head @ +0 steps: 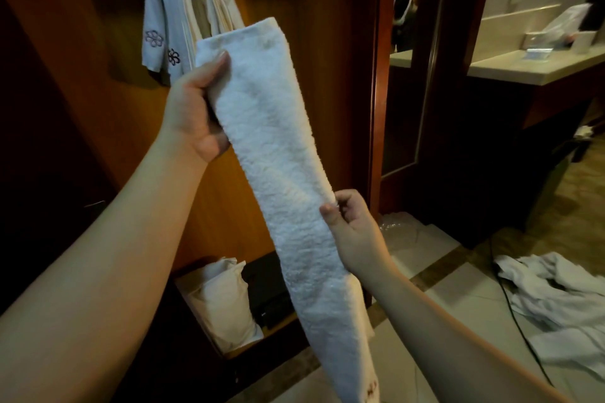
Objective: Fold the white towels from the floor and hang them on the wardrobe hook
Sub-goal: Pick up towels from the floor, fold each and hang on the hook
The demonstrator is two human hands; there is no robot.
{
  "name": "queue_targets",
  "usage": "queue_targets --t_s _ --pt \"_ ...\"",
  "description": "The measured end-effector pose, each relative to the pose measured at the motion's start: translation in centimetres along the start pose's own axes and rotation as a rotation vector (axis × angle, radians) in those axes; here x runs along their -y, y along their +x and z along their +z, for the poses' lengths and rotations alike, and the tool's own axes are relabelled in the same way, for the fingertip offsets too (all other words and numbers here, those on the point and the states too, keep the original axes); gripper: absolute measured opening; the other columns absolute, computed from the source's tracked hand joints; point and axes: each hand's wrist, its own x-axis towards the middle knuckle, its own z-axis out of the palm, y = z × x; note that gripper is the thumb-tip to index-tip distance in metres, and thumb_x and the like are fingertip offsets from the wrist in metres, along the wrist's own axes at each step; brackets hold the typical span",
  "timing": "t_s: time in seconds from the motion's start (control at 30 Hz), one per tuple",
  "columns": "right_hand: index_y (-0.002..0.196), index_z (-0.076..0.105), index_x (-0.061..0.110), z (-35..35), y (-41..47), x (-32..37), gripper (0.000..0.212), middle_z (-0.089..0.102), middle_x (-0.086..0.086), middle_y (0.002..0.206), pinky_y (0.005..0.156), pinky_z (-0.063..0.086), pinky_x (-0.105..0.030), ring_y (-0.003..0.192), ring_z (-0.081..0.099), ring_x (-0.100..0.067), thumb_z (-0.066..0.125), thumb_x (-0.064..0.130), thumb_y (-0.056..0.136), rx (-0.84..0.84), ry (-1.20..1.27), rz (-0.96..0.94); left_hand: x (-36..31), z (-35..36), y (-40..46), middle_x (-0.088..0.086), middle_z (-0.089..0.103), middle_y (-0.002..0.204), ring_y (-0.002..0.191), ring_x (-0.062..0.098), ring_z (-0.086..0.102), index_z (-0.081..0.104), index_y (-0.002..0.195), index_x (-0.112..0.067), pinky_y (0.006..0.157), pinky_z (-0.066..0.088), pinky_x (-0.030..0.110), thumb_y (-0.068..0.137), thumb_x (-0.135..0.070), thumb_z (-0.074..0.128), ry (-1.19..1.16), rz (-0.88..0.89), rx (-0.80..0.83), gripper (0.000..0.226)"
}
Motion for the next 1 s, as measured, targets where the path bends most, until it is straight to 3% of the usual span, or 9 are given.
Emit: queue_targets --t_s 0.07,0.13,0.2,0.3,0.43,0.7,0.77,0.9,1.0 --pt "0.103 0.047 0.06 -0.5 0.3 0.0 0.051 0.067 0.001 0.101 0.078 0.059 -0.053 0.09 0.07 -0.026 0.063 0.088 0.063 0.034 0.081 0.049 0.0 0.0 0.2 0.021 0.065 0.13 0.121 0.04 0.062 0.054 0.133 -0.007 0.095 0.051 0.059 0.092 -0.02 0.065 -0.056 -0.015 0.047 0.045" --pt "0.131 0.042 0.046 -1.4 0.6 0.2 0.094 0.065 0.004 0.127 0.09 0.059 -0.045 0.105 0.07 -0.015 0.061 0.095 0.053 0.178 -0.049 0.117 0.0 0.1 0.4 0.022 0.056 0.141 0.127 0.042 0.057 0.047 0.142 -0.006 0.103 0.045 0.061 0.094 -0.019 0.062 -0.103 -0.049 0.093 0.052" --pt "0.137 0.047 0.032 -2.3 1.0 0.8 0.117 0.064 0.004 0.132 0.099 0.055 -0.043 0.113 0.067 -0.013 0.063 0.097 0.042 0.357 -0.167 0.221 0.2 0.3 0.7 0.021 0.052 0.146 0.13 0.041 0.055 0.043 0.148 -0.007 0.106 0.043 0.06 0.095 -0.017 0.06 -0.124 -0.095 0.121 0.056" --pt "0.118 0.064 0.023 -3.1 1.6 1.6 0.082 0.074 -0.001 0.116 0.099 0.055 -0.042 0.105 0.072 -0.017 0.086 0.065 0.052 0.556 -0.127 0.352 0.8 0.3 1.1 0.019 0.06 0.136 0.127 0.039 0.058 0.049 0.143 -0.008 0.101 0.048 0.058 0.094 -0.017 0.061 -0.101 -0.128 0.146 0.051" --pt "0.118 0.07 0.02 -3.6 1.8 1.8 0.044 0.074 0.004 0.114 0.101 0.054 -0.039 0.103 0.071 -0.011 0.082 0.039 0.08 0.644 -0.326 0.381 1.2 0.4 1.7 0.018 0.066 0.128 0.12 0.039 0.063 0.056 0.131 -0.009 0.097 0.05 0.058 0.091 -0.018 0.065 -0.059 -0.169 0.124 0.042" --pt "0.109 0.069 0.028 -2.1 0.4 0.2 0.069 0.073 0.007 0.109 0.093 0.054 -0.028 0.1 0.069 -0.008 0.058 0.082 0.068 0.663 -0.318 0.401 1.8 0.2 3.9 0.017 0.073 0.114 0.103 0.039 0.071 0.055 0.123 -0.014 0.083 0.056 0.06 0.086 -0.017 0.071 0.023 -0.207 -0.053 0.041" --pt "0.101 0.068 0.034 -1.9 -0.1 -0.9 0.056 0.073 0.013 0.1 0.085 0.051 -0.022 0.094 0.07 -0.002 0.058 0.079 0.069 0.619 -0.29 0.387 1.8 -0.4 4.7 0.016 0.071 0.119 0.099 0.038 0.072 0.054 0.123 -0.016 0.085 0.055 0.061 0.086 -0.019 0.073 0.072 -0.208 -0.123 0.042" --pt "0.112 0.067 0.031 -1.7 -0.9 -2.9 0.054 0.074 0.02 0.103 0.075 0.053 -0.012 0.096 0.07 0.001 0.073 0.064 0.071 0.584 -0.159 0.426 1.8 -1.6 6.3 0.016 0.075 0.111 0.094 0.038 0.074 0.054 0.12 -0.017 0.083 0.055 0.063 0.087 -0.018 0.073 0.112 -0.201 -0.194 0.039" --pt "0.117 0.066 0.027 -1.7 -1.0 -4.0 0.058 0.074 0.011 0.111 0.081 0.055 -0.017 0.101 0.07 -0.003 0.077 0.059 0.069 0.584 -0.157 0.445 1.9 -2.5 7.1 0.014 0.077 0.097 0.09 0.036 0.075 0.054 0.115 -0.016 0.079 0.057 0.062 0.087 -0.017 0.073 0.123 -0.208 -0.224 0.034"
